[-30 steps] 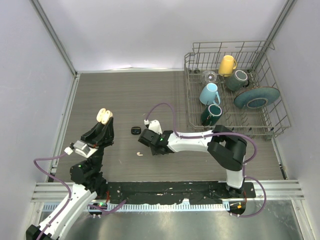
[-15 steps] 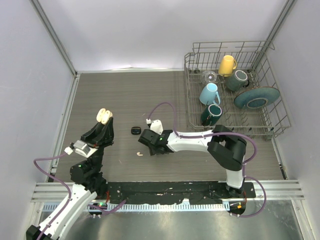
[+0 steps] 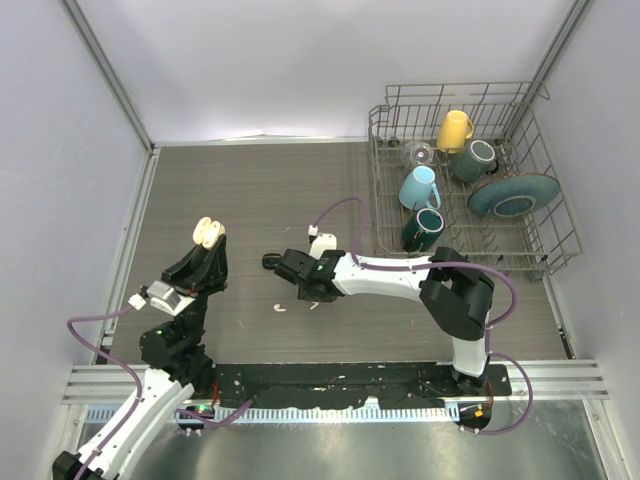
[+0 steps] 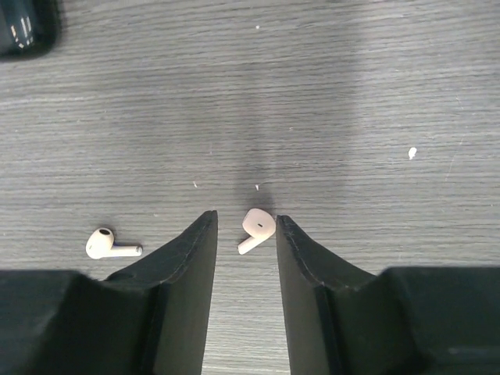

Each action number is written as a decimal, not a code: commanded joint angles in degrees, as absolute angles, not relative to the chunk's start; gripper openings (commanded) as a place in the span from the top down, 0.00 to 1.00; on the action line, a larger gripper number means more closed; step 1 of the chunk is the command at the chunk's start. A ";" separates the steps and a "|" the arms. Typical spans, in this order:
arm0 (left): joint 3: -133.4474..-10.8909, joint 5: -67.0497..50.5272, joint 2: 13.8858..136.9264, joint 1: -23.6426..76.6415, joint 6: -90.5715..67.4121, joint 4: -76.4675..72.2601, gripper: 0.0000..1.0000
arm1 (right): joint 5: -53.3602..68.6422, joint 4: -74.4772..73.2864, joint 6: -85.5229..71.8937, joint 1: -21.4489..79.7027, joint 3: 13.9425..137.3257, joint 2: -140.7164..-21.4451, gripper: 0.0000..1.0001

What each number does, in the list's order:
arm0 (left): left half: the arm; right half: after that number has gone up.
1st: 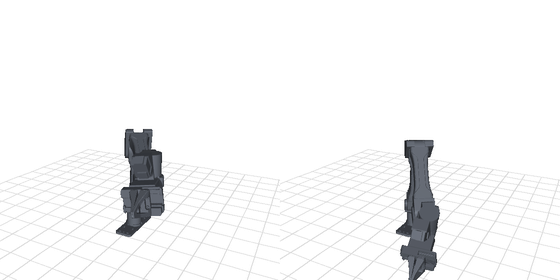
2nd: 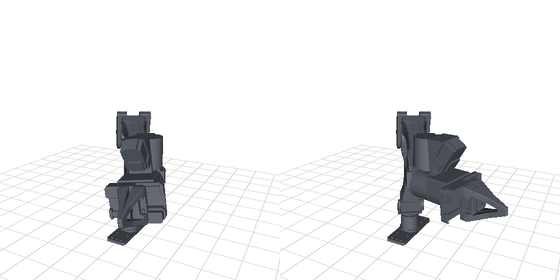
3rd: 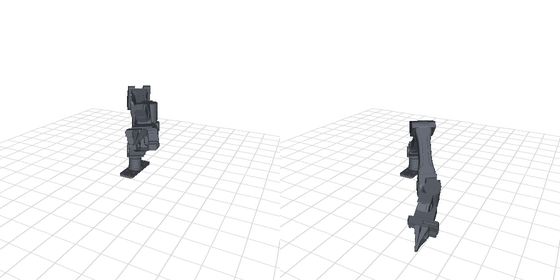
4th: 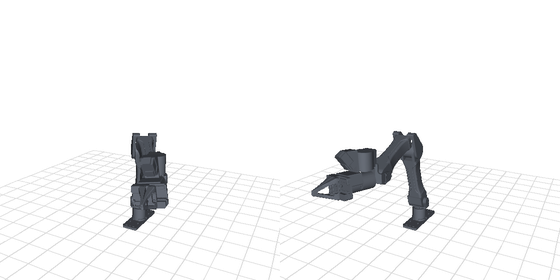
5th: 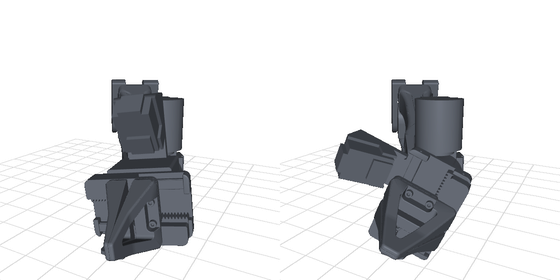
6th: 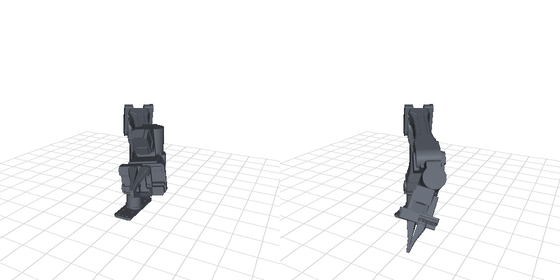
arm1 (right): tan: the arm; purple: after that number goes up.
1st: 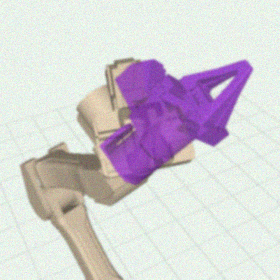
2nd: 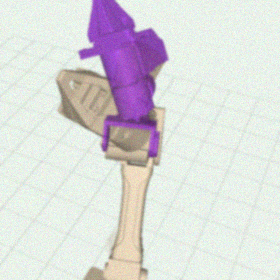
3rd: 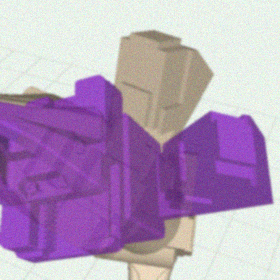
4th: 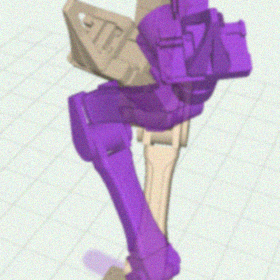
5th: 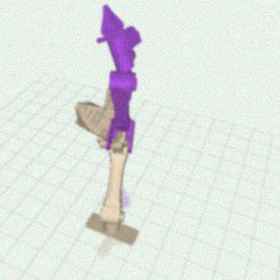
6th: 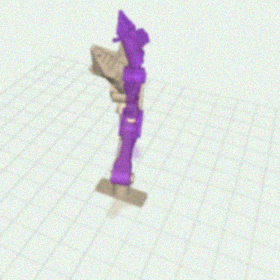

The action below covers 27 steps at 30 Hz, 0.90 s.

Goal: Insert the wireless bluetooth earbuds into the charging case
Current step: Pick up the earbud from the center of the board.

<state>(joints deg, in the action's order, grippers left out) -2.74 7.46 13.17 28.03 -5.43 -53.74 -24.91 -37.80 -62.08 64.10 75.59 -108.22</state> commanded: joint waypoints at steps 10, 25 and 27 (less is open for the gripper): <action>-0.35 6.42 11.78 28.12 -4.04 -57.39 1.00 | -24.35 -39.29 -66.62 63.63 76.20 -107.49 0.64; -0.35 5.80 12.22 28.12 -4.04 -57.66 1.00 | -22.94 -38.41 -66.18 62.84 75.59 -109.42 0.61; -0.35 5.80 12.13 28.12 -3.96 -57.66 1.00 | -22.85 -38.41 -66.44 62.75 75.59 -109.51 0.61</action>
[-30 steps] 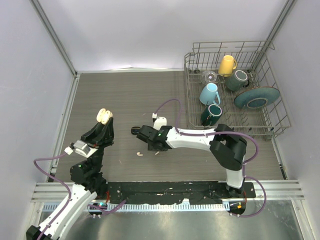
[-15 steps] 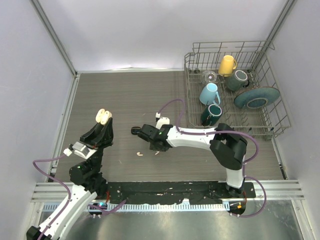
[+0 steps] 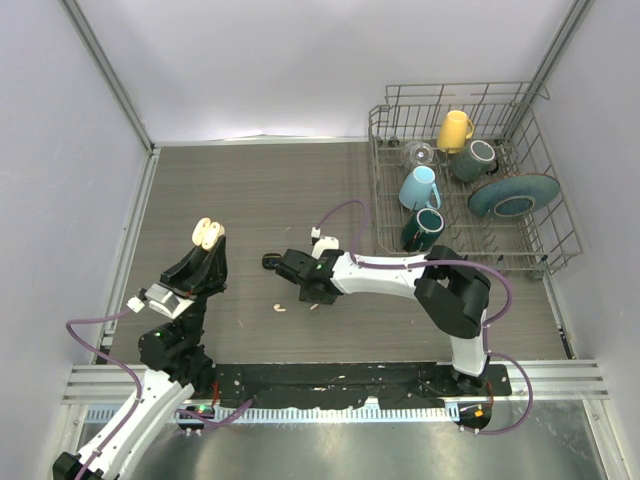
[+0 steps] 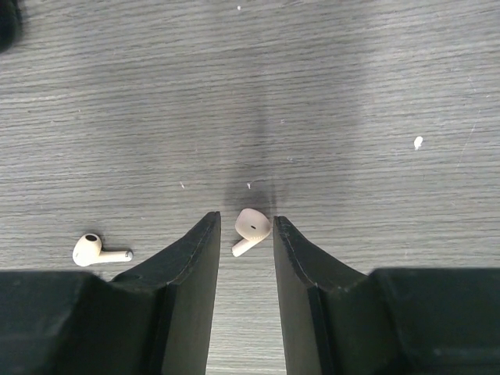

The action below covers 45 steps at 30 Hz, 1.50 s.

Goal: Insert the wireless bluetooth earbuds into the charging case
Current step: Pick up the earbud from the center of the board.

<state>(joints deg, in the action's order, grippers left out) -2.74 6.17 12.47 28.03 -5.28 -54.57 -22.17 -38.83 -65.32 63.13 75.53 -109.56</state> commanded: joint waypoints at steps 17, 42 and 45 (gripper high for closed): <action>-0.35 5.89 12.75 28.12 -3.87 -58.18 1.00 | -21.80 -36.83 -67.06 62.49 74.09 -110.30 0.62; -0.35 5.98 12.66 28.13 -3.87 -57.66 1.00 | -21.89 -36.39 -67.85 62.14 73.56 -111.27 0.71; -0.35 5.98 12.66 28.13 -3.96 -57.66 1.00 | -21.80 -36.30 -67.50 62.23 73.39 -111.18 0.72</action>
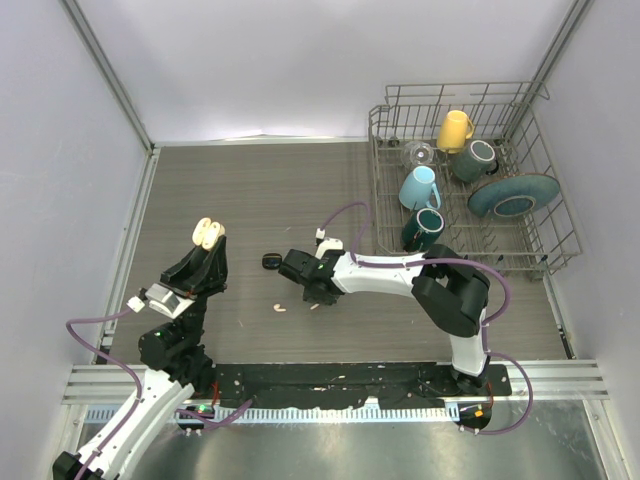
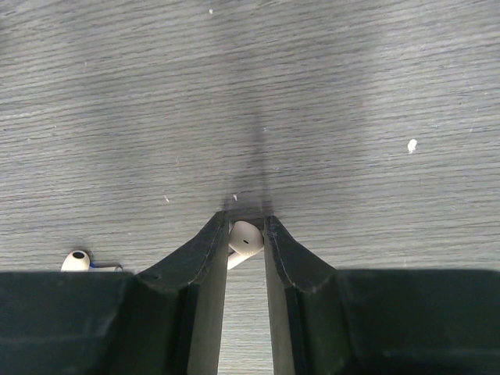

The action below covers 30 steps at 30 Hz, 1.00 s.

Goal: Insert the wireless bluetooth earbuds into the charging case
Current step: Pick up the earbud from the center of the board.

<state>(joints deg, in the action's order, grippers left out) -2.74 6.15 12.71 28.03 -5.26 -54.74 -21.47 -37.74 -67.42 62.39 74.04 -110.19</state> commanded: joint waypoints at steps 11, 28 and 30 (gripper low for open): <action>-0.35 6.24 12.48 28.12 -3.87 -57.48 1.00 | -21.97 -36.47 -66.36 62.58 73.83 -111.97 0.64; -0.35 6.50 12.57 28.12 -3.96 -57.30 1.00 | -25.39 -38.76 -63.38 63.63 76.02 -112.59 0.79; -0.35 6.42 12.83 28.12 -3.96 -57.13 1.00 | -28.02 -38.58 -61.62 63.98 76.29 -111.02 0.82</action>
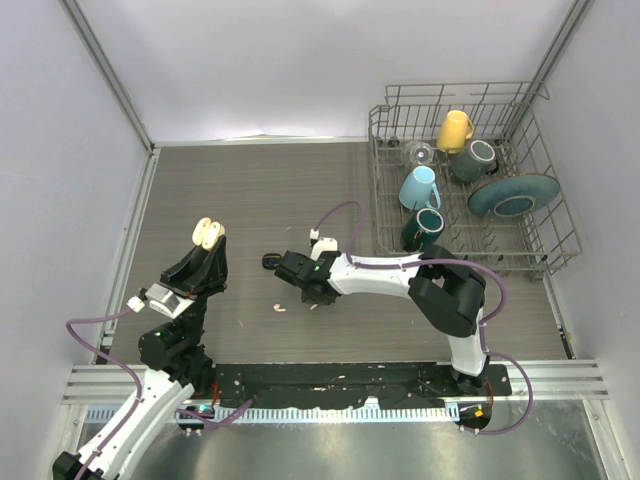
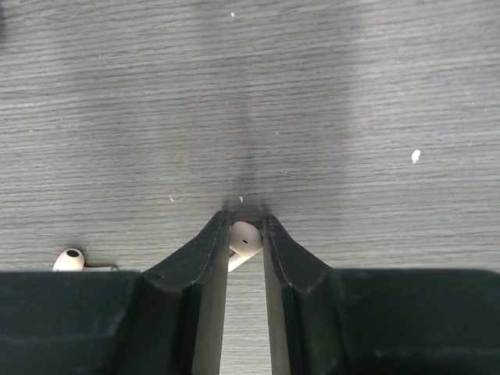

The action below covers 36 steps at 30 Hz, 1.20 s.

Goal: Insert the wireless bluetooth earbuds into the charging case
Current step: Pick up the earbud from the center of the board.

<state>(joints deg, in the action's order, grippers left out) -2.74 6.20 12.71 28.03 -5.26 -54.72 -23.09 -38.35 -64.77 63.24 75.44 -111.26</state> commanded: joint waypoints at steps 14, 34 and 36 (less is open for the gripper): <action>-1.93 5.19 14.15 28.13 -4.22 -53.88 1.00 | -36.82 -32.17 -50.36 65.48 70.93 -97.04 0.99; -5.71 -2.71 22.67 28.21 -6.33 -50.01 1.00 | -50.18 -16.00 -31.21 67.24 60.21 -74.18 0.99; -6.15 -3.86 23.55 28.21 -6.59 -49.75 1.00 | -50.27 -14.77 -29.11 67.33 60.12 -73.22 0.99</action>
